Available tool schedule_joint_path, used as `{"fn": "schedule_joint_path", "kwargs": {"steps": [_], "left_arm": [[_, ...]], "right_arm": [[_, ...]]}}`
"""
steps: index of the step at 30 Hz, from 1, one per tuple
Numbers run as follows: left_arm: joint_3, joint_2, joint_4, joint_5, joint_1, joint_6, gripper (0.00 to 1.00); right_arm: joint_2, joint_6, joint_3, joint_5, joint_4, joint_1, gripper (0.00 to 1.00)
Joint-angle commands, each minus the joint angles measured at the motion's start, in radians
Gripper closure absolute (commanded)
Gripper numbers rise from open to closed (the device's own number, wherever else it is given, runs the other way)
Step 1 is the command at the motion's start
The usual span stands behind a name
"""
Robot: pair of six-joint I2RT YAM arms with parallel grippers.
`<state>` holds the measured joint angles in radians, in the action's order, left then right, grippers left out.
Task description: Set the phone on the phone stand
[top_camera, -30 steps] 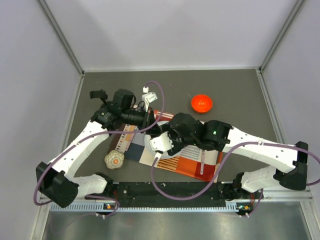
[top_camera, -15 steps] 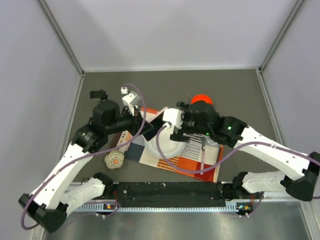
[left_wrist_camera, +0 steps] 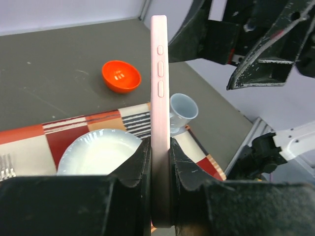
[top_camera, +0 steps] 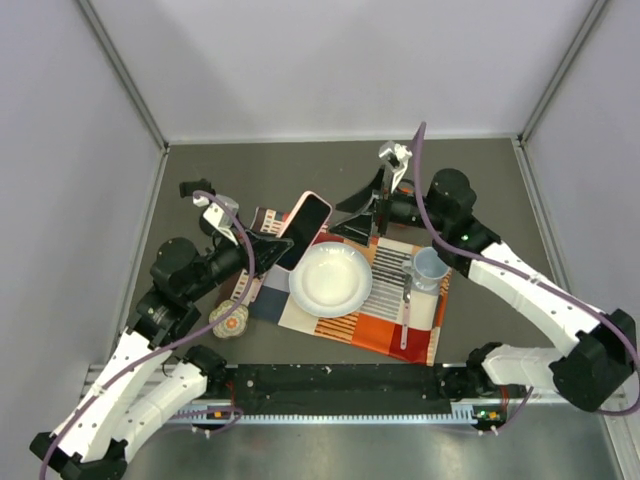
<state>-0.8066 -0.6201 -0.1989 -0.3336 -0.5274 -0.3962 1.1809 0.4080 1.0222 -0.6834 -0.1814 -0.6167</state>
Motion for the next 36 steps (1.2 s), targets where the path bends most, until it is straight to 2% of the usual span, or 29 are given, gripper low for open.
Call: {"fn": "schedule_joint_path", "kwargs": {"steps": [1, 3, 6, 13, 18, 19, 21, 22, 25, 27, 30, 33, 34, 35, 36], "left_arm": [[0.015, 0.031, 0.271, -0.099, -0.003, -0.102, 1.00], [0.023, 0.031, 0.318, -0.123, -0.003, -0.133, 1.00], [0.023, 0.019, 0.345, -0.176, -0.003, -0.151, 1.00], [0.029, -0.009, 0.391, -0.229, -0.003, -0.170, 1.00], [0.026, -0.026, 0.391, -0.252, -0.003, -0.167, 1.00], [0.026, -0.024, 0.389, -0.248, -0.003, -0.164, 1.00], [0.026, -0.024, 0.377, -0.236, -0.003, -0.148, 1.00], [0.026, -0.021, 0.371, -0.231, -0.003, -0.144, 1.00], [0.023, -0.017, 0.349, -0.217, -0.003, -0.122, 1.00], [0.018, -0.017, 0.339, -0.211, -0.003, -0.113, 1.00], [0.014, -0.018, 0.325, -0.205, -0.003, -0.104, 1.00], [0.010, -0.018, 0.325, -0.202, -0.003, -0.105, 1.00], [0.009, -0.017, 0.323, -0.205, -0.003, -0.107, 1.00], [0.007, -0.020, 0.325, -0.203, -0.003, -0.109, 1.00], [0.007, -0.018, 0.322, -0.206, -0.003, -0.112, 1.00]], "right_arm": [[0.061, 0.242, 0.062, -0.211, -0.261, 0.015, 0.16], [0.075, 0.222, 0.084, -0.220, -0.237, 0.017, 0.20], [0.086, 0.264, 0.070, -0.258, -0.325, 0.018, 0.24], [0.109, 0.307, 0.072, -0.321, -0.383, 0.020, 0.54], [0.115, 0.368, 0.068, -0.363, -0.477, 0.023, 0.60], [0.114, 0.367, 0.067, -0.361, -0.471, 0.031, 0.70], [0.108, 0.364, 0.064, -0.357, -0.451, 0.038, 0.80], [0.106, 0.367, 0.061, -0.355, -0.452, 0.046, 0.89], [0.100, 0.359, 0.050, -0.341, -0.445, 0.049, 1.00], [0.094, 0.344, 0.042, -0.314, -0.425, 0.049, 1.00], [0.056, 0.235, 0.035, -0.199, -0.297, 0.046, 1.00], [0.037, 0.226, 0.019, -0.180, -0.319, 0.048, 1.00], [0.031, 0.238, 0.015, -0.201, -0.332, 0.048, 0.73], [0.028, 0.244, 0.012, -0.205, -0.354, 0.049, 0.53], [0.028, 0.252, 0.010, -0.206, -0.355, 0.052, 0.41]]}}
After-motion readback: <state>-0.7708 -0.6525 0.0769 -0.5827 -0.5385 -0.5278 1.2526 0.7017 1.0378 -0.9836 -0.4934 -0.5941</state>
